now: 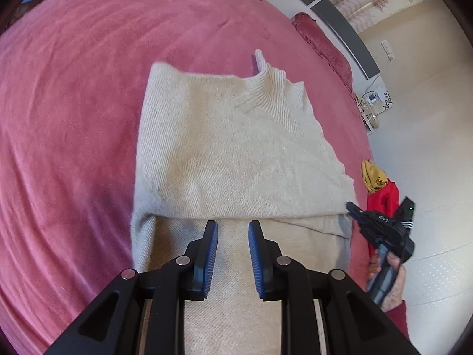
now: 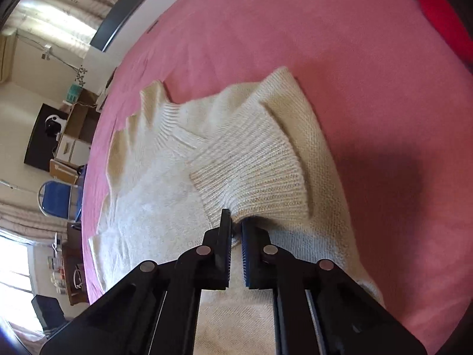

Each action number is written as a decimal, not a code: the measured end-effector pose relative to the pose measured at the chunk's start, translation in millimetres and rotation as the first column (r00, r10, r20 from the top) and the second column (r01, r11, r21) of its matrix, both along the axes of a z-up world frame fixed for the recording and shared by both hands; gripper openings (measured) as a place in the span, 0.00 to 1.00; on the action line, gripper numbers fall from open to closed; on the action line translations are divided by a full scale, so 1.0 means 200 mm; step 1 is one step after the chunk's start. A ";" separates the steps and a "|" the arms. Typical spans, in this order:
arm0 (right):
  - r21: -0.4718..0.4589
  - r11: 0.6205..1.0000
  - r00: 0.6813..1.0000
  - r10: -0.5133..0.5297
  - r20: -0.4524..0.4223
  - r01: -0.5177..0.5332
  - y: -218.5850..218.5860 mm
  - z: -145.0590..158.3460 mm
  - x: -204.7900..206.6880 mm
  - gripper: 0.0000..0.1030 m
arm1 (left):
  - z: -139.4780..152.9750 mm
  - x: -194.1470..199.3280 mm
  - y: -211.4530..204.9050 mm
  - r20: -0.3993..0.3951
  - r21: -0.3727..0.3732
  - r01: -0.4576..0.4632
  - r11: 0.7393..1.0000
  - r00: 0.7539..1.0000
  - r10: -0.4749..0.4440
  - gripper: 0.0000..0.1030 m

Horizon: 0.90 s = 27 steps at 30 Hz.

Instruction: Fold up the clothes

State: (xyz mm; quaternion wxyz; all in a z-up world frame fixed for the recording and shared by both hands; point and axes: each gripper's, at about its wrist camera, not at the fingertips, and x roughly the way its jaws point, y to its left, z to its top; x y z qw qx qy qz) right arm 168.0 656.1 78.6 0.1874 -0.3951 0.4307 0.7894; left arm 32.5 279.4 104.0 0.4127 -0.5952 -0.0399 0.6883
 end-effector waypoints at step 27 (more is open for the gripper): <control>0.033 0.999 0.989 0.029 0.148 -0.034 0.17 -0.06 0.00 0.22 | -0.20 -0.29 0.14 -0.150 -0.236 -0.060 0.970 0.988 0.025 0.17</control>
